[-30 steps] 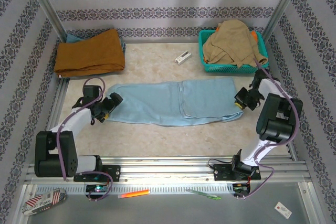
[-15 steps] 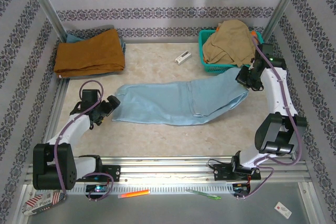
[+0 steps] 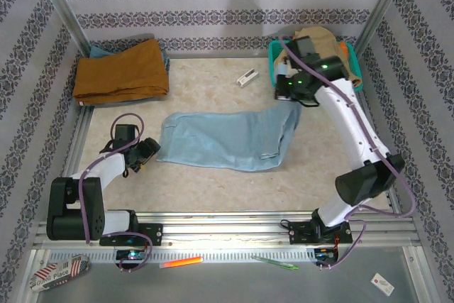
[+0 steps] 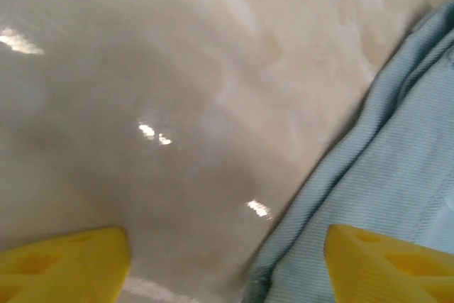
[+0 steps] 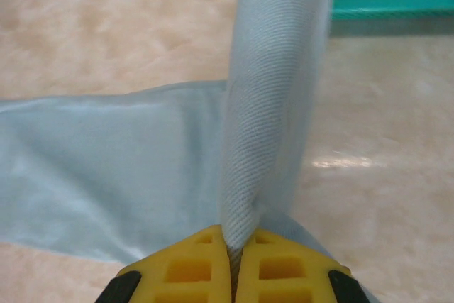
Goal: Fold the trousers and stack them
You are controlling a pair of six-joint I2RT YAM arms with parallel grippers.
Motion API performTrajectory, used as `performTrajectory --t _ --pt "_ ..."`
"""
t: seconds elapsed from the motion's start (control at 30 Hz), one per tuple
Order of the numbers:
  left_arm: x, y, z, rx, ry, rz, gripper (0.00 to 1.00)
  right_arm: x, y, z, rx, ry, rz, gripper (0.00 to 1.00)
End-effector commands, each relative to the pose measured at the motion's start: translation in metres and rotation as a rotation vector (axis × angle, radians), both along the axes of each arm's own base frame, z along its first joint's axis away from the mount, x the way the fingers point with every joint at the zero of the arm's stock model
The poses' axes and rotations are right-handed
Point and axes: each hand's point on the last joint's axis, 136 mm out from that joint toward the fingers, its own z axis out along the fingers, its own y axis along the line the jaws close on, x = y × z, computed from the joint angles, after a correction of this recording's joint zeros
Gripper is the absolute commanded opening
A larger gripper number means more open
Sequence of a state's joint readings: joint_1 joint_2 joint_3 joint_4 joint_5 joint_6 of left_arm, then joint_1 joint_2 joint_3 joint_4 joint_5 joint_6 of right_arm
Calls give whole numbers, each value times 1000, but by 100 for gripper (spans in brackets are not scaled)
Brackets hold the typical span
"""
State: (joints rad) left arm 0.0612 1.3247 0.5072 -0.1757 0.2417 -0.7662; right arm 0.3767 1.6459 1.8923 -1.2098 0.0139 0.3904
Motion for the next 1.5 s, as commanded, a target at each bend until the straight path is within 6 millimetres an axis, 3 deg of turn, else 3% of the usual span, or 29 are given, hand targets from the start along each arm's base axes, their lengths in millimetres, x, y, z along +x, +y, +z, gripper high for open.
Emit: performTrajectory --t 0.0,0.07,0.17,0.37,0.5,0.63,0.7,0.77,0.93,1.1,1.13,1.2,1.3,1.37,1.47 --pt "-1 -55 -13 -216 -48 -152 57 -1 52 14 -12 -33 69 0" --pt "-1 -57 -13 -221 -53 -163 42 -3 96 16 3 -41 139 0" --pt "1 -63 -13 -246 -62 -189 29 -2 152 6 23 -39 194 0" --pt "-1 -73 -21 -278 -54 -205 23 2 268 -42 98 -18 218 0" --pt "-6 -74 -26 -280 -43 -211 23 0 316 -88 146 39 224 0" --pt "-6 -76 -26 -288 -48 -217 23 -18 338 -127 132 101 242 0" --pt "-5 -77 -26 -291 -53 -217 23 -29 356 -138 181 125 265 0" --pt "-4 -79 -26 -289 -53 -222 23 -33 368 -134 230 112 271 0" --pt "-3 -84 -29 -299 -48 -241 22 -36 375 -112 258 62 293 0" --pt "-8 -84 -34 -308 -39 -220 21 -72 396 -137 285 167 348 0" --pt "-9 -83 -34 -307 -35 -213 21 -84 401 -141 298 201 367 9" --pt "-14 -80 -30 -295 -26 -199 24 -112 411 -141 344 271 418 16" --pt "-21 -67 -19 -239 -20 -149 43 -137 410 -124 384 294 474 50" --pt "-29 -52 -7 -166 -17 -100 57 -141 399 -105 407 285 483 54" --pt "-42 -27 20 -56 -41 -25 72 -139 374 -72 450 219 485 58"
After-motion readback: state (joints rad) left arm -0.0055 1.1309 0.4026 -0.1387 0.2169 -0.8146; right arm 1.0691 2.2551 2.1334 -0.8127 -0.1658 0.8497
